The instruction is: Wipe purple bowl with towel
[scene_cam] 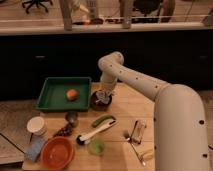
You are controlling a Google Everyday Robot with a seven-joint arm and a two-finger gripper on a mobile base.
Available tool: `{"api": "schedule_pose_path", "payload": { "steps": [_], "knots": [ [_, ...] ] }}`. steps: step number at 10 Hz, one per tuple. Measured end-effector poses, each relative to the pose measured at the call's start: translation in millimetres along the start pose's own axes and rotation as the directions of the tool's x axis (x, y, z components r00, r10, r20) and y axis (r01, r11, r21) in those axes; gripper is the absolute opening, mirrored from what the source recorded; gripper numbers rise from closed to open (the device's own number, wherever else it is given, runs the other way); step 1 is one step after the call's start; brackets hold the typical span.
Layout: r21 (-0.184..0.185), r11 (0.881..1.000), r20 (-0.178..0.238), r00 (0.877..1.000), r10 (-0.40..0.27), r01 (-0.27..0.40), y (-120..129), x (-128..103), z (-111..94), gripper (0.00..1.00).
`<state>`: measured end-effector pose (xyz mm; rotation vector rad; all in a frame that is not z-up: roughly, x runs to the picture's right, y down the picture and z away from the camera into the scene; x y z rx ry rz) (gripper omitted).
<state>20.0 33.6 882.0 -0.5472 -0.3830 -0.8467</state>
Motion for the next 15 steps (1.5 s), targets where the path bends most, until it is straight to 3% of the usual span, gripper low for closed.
{"api": "schedule_pose_path", "payload": {
  "steps": [6, 9, 10, 11, 13, 15],
  "knots": [
    [-0.016, 1.000, -0.032, 0.999, 0.013, -0.014, -10.6, 17.6, -1.4, 0.00],
    [-0.016, 0.998, -0.034, 0.998, -0.056, 0.055, -33.3, 5.2, 0.9, 0.00],
    [-0.020, 0.995, -0.032, 0.994, -0.102, 0.102, -45.0, -6.0, 4.2, 0.00],
    [-0.030, 0.983, -0.018, 0.983, -0.182, 0.182, -50.8, -23.3, 10.7, 0.00],
    [-0.040, 0.970, 0.008, 0.971, -0.239, 0.239, -39.5, -42.8, 17.9, 0.00],
    [-0.052, 0.967, 0.024, 0.968, -0.249, 0.250, -20.9, -50.7, 19.7, 0.00]
  ]
}}
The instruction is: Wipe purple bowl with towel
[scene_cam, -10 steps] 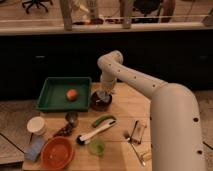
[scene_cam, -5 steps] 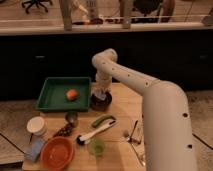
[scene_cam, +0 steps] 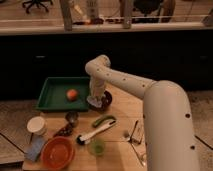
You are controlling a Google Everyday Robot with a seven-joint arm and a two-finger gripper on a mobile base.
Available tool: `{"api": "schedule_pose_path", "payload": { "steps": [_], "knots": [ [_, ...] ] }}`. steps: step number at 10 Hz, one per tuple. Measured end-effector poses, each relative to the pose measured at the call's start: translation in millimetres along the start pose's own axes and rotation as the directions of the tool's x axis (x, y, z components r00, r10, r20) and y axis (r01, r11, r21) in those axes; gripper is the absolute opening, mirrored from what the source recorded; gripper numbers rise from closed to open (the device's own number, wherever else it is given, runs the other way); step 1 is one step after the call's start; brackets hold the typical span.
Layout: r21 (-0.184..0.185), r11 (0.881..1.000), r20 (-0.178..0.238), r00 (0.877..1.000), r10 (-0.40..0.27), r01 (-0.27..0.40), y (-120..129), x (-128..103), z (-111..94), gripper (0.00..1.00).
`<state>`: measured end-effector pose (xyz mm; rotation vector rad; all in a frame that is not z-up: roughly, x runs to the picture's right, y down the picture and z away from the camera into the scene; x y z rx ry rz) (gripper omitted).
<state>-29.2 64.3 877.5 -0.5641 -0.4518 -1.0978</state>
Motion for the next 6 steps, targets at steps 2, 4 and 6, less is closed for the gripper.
{"api": "schedule_pose_path", "payload": {
  "steps": [2, 4, 6],
  "knots": [
    [-0.025, 1.000, 0.001, 1.000, 0.016, -0.016, 32.4, -2.4, 0.4, 0.00],
    [-0.041, 0.998, -0.011, 0.998, 0.054, -0.054, 53.8, 6.0, -0.4, 0.00],
    [-0.060, 0.992, -0.028, 0.994, 0.109, -0.111, 65.4, 27.2, 0.0, 0.00]
  ]
}}
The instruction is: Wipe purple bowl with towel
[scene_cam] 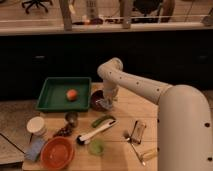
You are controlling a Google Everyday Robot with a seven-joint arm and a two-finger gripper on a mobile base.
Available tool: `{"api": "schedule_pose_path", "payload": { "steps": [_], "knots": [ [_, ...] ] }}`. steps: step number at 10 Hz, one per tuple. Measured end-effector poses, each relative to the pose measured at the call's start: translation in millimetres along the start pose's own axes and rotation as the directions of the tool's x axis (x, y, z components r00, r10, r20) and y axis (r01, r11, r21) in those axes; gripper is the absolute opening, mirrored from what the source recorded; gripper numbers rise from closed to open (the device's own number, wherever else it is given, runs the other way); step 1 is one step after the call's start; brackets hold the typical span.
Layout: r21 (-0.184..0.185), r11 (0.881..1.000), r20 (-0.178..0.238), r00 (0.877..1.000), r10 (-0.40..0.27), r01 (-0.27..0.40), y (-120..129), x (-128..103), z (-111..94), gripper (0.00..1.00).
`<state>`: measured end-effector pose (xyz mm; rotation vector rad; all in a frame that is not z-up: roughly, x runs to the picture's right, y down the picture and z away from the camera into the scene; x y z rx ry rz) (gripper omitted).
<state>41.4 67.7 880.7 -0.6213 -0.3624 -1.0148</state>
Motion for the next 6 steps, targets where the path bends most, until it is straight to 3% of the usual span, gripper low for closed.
{"api": "schedule_pose_path", "payload": {
  "steps": [4, 6],
  "knots": [
    [-0.018, 0.999, 0.003, 1.000, 0.029, -0.029, -25.5, 35.7, 5.3, 0.00],
    [-0.014, 1.000, 0.014, 1.000, -0.005, 0.005, -45.7, 30.1, 6.1, 0.00]
  ]
}}
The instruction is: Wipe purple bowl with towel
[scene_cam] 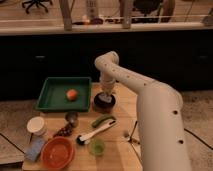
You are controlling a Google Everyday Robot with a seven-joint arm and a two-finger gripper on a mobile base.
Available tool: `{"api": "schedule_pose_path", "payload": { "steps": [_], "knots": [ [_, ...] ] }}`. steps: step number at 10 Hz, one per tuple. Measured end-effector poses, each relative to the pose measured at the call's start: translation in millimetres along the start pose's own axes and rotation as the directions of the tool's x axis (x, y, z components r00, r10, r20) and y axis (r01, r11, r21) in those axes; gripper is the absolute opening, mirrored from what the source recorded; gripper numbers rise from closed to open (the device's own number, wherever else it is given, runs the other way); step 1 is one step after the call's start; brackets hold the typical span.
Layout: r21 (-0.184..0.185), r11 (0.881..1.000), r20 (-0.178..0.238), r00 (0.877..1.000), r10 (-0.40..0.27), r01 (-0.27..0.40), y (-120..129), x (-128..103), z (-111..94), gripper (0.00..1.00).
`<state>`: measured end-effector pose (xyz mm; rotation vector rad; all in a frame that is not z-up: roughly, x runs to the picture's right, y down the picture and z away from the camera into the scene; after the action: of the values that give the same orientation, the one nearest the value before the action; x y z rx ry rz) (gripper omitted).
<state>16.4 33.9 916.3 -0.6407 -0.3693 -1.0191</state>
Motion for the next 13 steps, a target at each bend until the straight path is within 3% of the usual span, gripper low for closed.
{"api": "schedule_pose_path", "payload": {
  "steps": [3, 5, 8, 10, 13],
  "knots": [
    [0.043, 0.995, 0.028, 0.995, -0.090, 0.089, -21.8, -29.0, -4.5, 0.00],
    [0.066, 0.991, 0.042, 0.991, -0.123, 0.120, -12.1, -48.5, -6.6, 0.00],
    [0.064, 0.991, 0.063, 0.991, -0.119, 0.115, 18.4, -69.2, -0.5, 0.00],
    [0.058, 0.997, 0.056, 0.997, -0.058, 0.055, 47.4, -56.1, 1.1, 0.00],
    [0.054, 0.999, 0.019, 1.000, 0.000, -0.001, 47.5, -19.2, -3.1, 0.00]
  ]
}}
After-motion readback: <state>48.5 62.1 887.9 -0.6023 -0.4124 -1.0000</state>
